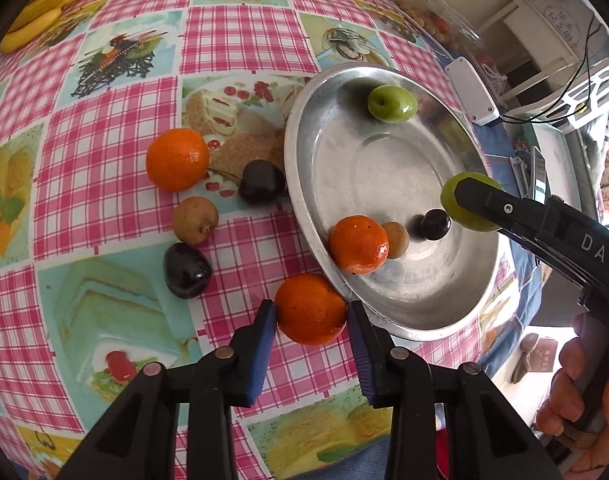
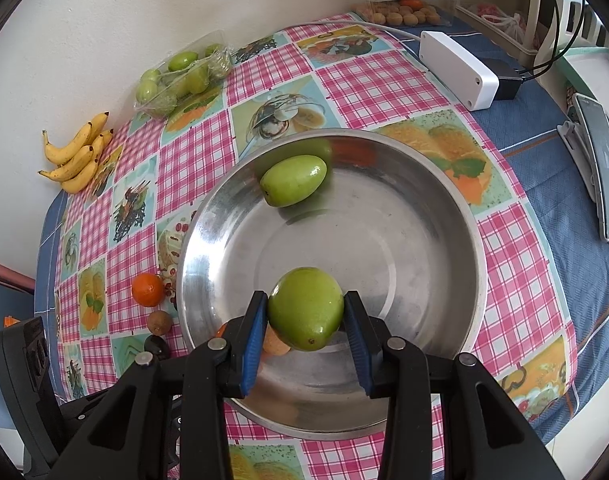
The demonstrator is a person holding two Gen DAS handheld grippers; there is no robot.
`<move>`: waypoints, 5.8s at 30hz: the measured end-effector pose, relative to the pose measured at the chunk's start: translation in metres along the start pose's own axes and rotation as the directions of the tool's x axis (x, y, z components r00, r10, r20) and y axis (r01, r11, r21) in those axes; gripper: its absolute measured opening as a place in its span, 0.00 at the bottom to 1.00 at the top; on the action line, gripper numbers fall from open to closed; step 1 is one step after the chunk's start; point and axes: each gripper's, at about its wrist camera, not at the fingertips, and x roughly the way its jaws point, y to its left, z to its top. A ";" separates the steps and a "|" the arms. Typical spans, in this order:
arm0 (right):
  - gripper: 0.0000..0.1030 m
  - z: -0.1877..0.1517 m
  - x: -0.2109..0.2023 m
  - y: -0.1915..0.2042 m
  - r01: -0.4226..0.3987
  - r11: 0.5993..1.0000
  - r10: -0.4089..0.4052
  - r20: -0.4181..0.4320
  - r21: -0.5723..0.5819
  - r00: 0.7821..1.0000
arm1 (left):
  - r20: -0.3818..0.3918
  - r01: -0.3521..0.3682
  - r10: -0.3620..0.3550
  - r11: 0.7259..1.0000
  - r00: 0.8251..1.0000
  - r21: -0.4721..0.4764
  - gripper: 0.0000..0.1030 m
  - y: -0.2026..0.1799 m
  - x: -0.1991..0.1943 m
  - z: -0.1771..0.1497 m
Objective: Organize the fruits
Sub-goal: 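Drop the tangerine into the bowl with the left tool while the right tool releases the green fruit, then withdraw both open tools from the bowl toward the loose fruit, then close the left tool on a black plum beside the bowl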
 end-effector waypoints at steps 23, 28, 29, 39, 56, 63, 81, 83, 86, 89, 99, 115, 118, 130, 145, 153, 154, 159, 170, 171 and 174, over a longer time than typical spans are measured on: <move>0.39 0.000 0.001 -0.002 -0.006 1.000 0.006 -0.010 0.008 1.000 | 0.165 0.103 -0.093 0.993 0.982 -0.054 0.36 0.014 -0.048 0.010; 0.39 -0.001 0.005 -0.002 0.002 1.000 -0.002 -0.026 0.005 1.000 | 0.187 0.108 -0.097 0.993 0.978 -0.049 0.36 0.003 -0.041 0.016; 0.39 -0.001 0.005 -0.002 0.003 1.000 -0.003 -0.028 0.004 1.000 | 0.189 0.115 -0.103 0.992 0.977 -0.053 0.36 0.001 -0.040 0.017; 0.39 0.000 0.011 -0.001 0.012 1.000 -0.013 -0.043 -0.006 0.999 | 0.222 0.078 -0.066 0.996 0.973 -0.047 0.36 -0.007 -0.023 0.034; 0.39 0.000 0.017 0.001 0.015 1.000 -0.016 -0.061 -0.014 0.998 | 0.214 0.060 -0.051 0.998 0.975 -0.036 0.37 -0.007 -0.015 0.034; 0.39 0.000 0.018 0.001 0.013 1.000 -0.014 -0.061 -0.011 0.998 | 0.229 0.055 -0.048 0.998 0.972 -0.026 0.37 -0.009 -0.024 0.031; 0.59 0.002 0.014 0.008 0.012 0.999 -0.013 -0.028 -0.033 1.000 | 0.218 -0.144 0.186 0.970 0.958 -0.194 0.65 0.032 -0.042 0.024; 0.66 0.002 0.014 0.005 0.013 1.000 -0.013 -0.024 -0.024 1.000 | 0.213 -0.154 0.201 0.964 0.956 -0.215 0.73 0.038 -0.042 0.023; 0.70 0.002 0.015 0.004 0.018 1.000 -0.018 -0.024 -0.023 1.000 | 0.215 -0.168 0.222 0.956 0.951 -0.241 0.83 0.046 -0.043 0.022; 0.79 0.000 0.016 0.004 0.021 0.999 -0.022 -0.026 -0.026 0.999 | 0.220 -0.184 0.241 0.950 0.945 -0.251 0.94 0.050 -0.043 0.022; 0.89 -0.001 0.021 0.003 0.028 0.999 -0.029 -0.030 -0.028 0.999 | 0.226 -0.207 0.259 0.951 0.939 -0.231 1.00 0.053 -0.038 0.023; 0.95 -0.003 0.022 0.009 0.032 0.996 -0.033 -0.015 -0.078 0.999 | 0.293 -0.239 0.289 0.951 0.911 -0.194 1.00 0.055 -0.045 0.020; 0.95 -0.004 0.022 0.009 0.023 0.997 -0.024 -0.010 -0.073 1.000 | 0.298 -0.229 0.283 0.952 0.912 -0.204 1.00 0.059 -0.047 0.019; 0.95 -0.008 0.024 0.027 0.016 0.992 -0.018 -0.014 -0.128 1.000 | 0.327 -0.262 0.333 0.934 0.884 -0.244 1.00 0.085 -0.069 0.014; 0.95 -0.020 0.020 0.084 -0.059 0.974 0.058 -0.014 -0.218 0.998 | 0.372 -0.214 0.323 0.928 0.870 -0.305 1.00 0.131 -0.104 0.009; 0.95 -0.033 0.036 0.112 -0.062 0.967 0.043 -0.082 -0.248 0.996 | 0.346 -0.184 0.292 0.932 0.892 -0.313 1.00 0.141 -0.102 0.005; 0.95 -0.034 0.038 0.113 -0.056 0.966 0.034 -0.090 -0.252 0.995 | 0.339 -0.188 0.292 0.932 0.894 -0.309 1.00 0.140 -0.100 0.005; 0.95 -0.039 0.047 0.114 -0.029 0.965 0.000 -0.112 -0.262 0.994 | 0.288 -0.204 0.293 0.932 0.912 -0.301 1.00 0.133 -0.086 0.006; 0.95 -0.017 0.028 0.069 0.009 0.993 -0.015 -0.048 -0.115 0.999 | 0.183 -0.127 0.181 0.954 0.966 -0.272 0.99 0.110 -0.047 0.007; 0.95 -0.015 0.027 0.063 0.014 0.996 -0.018 -0.040 -0.093 0.999 | 0.176 -0.117 0.168 0.957 0.970 -0.267 0.98 0.108 -0.045 0.007; 0.95 -0.009 0.023 0.051 0.011 0.999 -0.013 -0.028 -0.046 1.000 | 0.155 -0.079 0.124 0.961 0.980 -0.265 0.92 0.103 -0.039 0.007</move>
